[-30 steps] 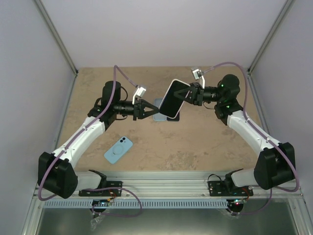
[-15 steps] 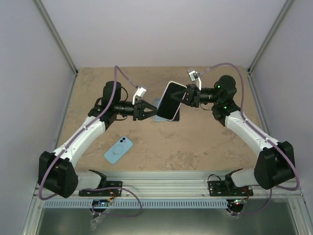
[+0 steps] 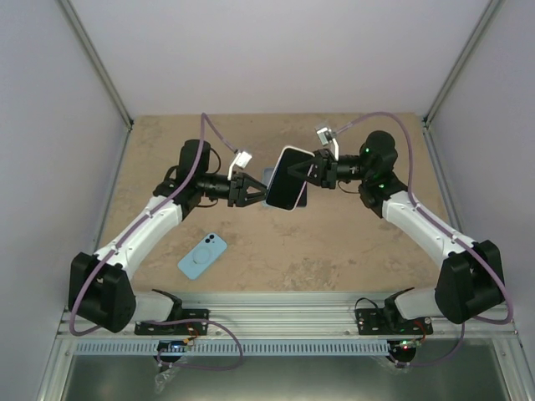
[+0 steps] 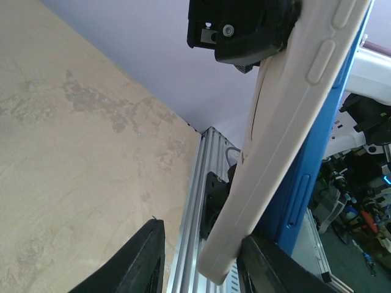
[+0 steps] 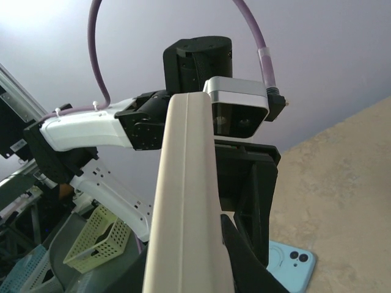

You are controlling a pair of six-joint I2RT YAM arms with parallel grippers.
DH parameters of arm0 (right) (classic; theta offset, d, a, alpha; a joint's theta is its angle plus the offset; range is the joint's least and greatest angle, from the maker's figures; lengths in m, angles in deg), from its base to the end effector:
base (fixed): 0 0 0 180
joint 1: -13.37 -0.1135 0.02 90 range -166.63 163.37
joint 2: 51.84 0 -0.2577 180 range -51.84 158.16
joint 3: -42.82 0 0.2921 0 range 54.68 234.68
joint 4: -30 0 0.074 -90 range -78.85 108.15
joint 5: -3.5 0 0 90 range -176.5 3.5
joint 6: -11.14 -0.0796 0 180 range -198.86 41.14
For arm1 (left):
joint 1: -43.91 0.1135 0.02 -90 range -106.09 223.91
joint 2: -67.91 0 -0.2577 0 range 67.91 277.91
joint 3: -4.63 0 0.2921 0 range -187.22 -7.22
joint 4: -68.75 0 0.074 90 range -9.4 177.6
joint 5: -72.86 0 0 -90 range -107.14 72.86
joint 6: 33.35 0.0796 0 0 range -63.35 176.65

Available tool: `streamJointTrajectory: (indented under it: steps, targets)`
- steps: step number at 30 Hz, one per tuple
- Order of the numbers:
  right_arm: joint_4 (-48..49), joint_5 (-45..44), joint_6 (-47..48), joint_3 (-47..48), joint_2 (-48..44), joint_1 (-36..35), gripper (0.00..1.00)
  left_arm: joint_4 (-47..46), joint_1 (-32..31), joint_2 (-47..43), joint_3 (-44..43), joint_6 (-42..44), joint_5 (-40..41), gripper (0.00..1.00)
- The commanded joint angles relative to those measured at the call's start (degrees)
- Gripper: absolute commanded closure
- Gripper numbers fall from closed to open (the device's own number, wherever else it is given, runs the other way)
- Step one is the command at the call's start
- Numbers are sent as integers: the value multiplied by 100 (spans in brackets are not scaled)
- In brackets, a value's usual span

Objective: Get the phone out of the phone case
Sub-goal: Remove the phone case from the phone.

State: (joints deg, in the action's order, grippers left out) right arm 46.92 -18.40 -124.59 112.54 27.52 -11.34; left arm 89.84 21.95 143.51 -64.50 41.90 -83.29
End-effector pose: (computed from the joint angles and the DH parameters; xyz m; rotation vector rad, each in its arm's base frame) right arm 0.2991 0.2189 0.3310 -0.8340 1.6368 1.7590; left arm 0.2884 -0.1948 0.2811 0.8844 1.8840 -1.5661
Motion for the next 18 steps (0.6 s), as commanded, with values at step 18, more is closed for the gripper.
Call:
streamJointTrajectory:
  steps: [18]
  targets:
    - [-1098,1419,709,-104,127,-1258,100,-1170,-219,52,-322,-322,325,84]
